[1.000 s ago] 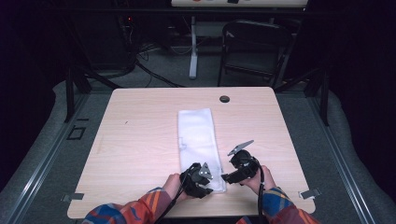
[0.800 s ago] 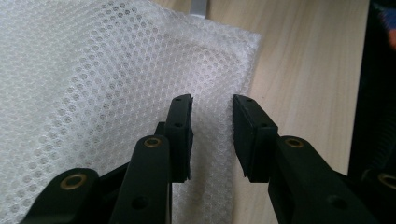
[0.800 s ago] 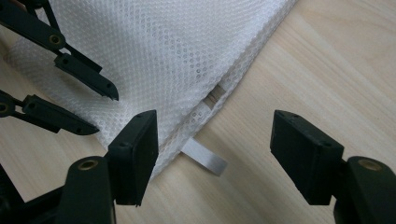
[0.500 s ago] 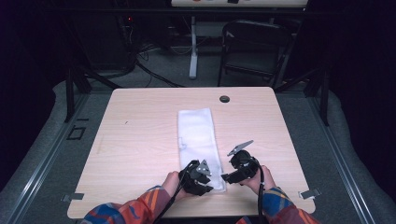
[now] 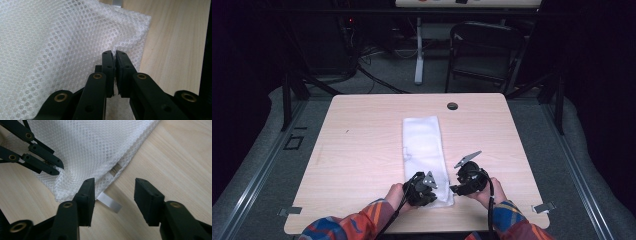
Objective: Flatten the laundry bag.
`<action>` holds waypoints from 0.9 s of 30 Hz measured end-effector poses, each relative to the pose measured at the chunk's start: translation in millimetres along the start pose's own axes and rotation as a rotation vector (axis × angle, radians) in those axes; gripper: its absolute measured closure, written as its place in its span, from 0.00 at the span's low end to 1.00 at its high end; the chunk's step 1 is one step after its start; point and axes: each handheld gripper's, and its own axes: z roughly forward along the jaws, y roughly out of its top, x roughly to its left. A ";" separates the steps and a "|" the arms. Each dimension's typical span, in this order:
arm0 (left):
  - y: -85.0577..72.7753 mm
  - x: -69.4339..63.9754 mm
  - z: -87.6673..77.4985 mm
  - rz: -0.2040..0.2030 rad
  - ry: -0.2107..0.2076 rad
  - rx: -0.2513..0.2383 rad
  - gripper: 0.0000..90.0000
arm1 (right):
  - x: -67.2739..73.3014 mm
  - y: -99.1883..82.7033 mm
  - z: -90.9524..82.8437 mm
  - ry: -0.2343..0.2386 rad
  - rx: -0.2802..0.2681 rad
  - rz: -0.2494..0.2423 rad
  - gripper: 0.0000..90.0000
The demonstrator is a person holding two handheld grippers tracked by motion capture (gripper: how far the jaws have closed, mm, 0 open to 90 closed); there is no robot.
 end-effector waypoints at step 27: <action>-1.4 5.4 -19.2 -0.012 0.009 -0.069 0.97 | 8.3 13.7 27.0 -0.018 -0.024 -0.082 1.00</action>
